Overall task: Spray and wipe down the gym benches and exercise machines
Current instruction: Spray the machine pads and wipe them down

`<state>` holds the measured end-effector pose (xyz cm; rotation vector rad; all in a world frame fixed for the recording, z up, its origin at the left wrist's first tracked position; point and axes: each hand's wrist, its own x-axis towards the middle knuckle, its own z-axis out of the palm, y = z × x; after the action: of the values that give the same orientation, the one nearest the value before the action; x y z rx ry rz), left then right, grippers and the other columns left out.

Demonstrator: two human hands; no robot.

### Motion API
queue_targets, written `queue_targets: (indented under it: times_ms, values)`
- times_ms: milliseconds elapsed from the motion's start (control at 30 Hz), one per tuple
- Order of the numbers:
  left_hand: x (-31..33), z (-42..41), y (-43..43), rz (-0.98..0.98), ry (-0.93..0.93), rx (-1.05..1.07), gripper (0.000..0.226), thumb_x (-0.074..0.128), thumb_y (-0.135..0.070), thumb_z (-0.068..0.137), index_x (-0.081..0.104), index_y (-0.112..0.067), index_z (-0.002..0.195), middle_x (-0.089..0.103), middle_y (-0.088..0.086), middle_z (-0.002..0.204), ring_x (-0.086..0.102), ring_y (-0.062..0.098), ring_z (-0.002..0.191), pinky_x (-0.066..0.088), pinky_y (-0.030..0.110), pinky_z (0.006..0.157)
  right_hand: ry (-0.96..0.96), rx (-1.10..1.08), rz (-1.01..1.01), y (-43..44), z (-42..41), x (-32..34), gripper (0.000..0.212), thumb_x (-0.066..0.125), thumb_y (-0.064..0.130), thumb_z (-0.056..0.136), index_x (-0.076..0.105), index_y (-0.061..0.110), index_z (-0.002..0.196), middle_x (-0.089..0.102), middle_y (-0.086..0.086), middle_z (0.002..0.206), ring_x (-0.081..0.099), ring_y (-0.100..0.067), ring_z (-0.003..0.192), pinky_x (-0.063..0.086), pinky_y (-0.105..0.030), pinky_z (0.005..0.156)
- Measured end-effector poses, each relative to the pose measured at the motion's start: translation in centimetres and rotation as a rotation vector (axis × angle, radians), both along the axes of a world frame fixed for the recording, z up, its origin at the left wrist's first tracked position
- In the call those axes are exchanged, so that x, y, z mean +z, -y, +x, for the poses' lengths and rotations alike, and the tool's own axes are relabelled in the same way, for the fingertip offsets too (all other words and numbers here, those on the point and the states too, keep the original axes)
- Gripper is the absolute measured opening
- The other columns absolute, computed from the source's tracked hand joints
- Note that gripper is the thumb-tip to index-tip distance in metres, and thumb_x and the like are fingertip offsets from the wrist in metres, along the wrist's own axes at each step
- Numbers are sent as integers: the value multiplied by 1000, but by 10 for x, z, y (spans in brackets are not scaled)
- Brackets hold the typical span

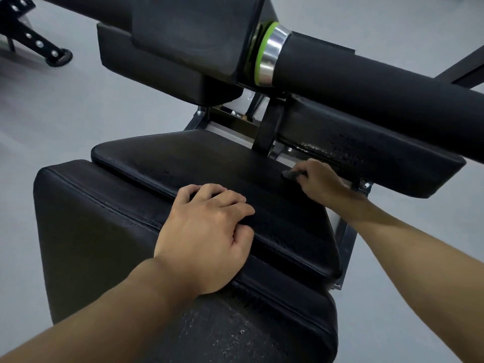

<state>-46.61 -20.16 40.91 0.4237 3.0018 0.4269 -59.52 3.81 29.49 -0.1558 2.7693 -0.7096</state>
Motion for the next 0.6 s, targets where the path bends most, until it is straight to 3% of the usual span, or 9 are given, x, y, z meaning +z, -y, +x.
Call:
queue_targets:
  times_ms: [133, 267, 333, 400, 467, 600]
  values:
    - [0, 0, 0, 5, 15, -5, 46, 35, -36, 87, 77, -31, 106, 71, -13, 117, 58, 16, 119, 26, 35, 106, 23, 12, -22, -21, 14, 3, 19, 57, 9, 94, 70, 19, 104, 60, 1, 101, 60, -25, 98, 49, -42, 89]
    - [-1, 0, 1, 16, -3, 3, 44, 37, -34, 87, 77, -30, 105, 71, -13, 116, 59, 15, 117, 27, 34, 105, 1, 16, -28, -29, 14, 4, 18, 58, 5, 94, 70, 14, 103, 64, -5, 100, 60, -25, 96, 43, -34, 83]
    - [0, 0, 1, 17, 5, -7, 44, 37, -35, 88, 77, -31, 105, 71, -14, 116, 59, 14, 117, 26, 32, 105, 63, -75, -23, -13, -10, -8, 21, 52, 7, 98, 68, 11, 112, 64, -11, 112, 58, -27, 105, 38, -28, 84]
    - [1, 0, 0, 11, 13, -4, 45, 36, -36, 88, 77, -32, 107, 71, -15, 117, 57, 12, 119, 24, 31, 106, 115, -131, 53, -3, -24, -15, 27, 46, 13, 102, 63, 13, 124, 60, -12, 127, 53, -29, 118, 37, -28, 94]
    - [1, 0, 0, 12, 19, -4, 45, 36, -36, 88, 77, -32, 107, 70, -16, 118, 57, 12, 119, 24, 30, 106, 79, -101, 69, -13, -21, -13, 24, 49, 13, 100, 67, 13, 118, 63, -12, 121, 56, -28, 113, 38, -30, 95]
    - [1, 0, 1, 14, 17, 1, 43, 38, -35, 87, 77, -32, 106, 71, -16, 117, 57, 12, 117, 26, 30, 106, 3, 17, 36, -40, 3, -2, 13, 58, 7, 94, 72, 7, 94, 68, -13, 93, 63, -33, 93, 48, -39, 83]
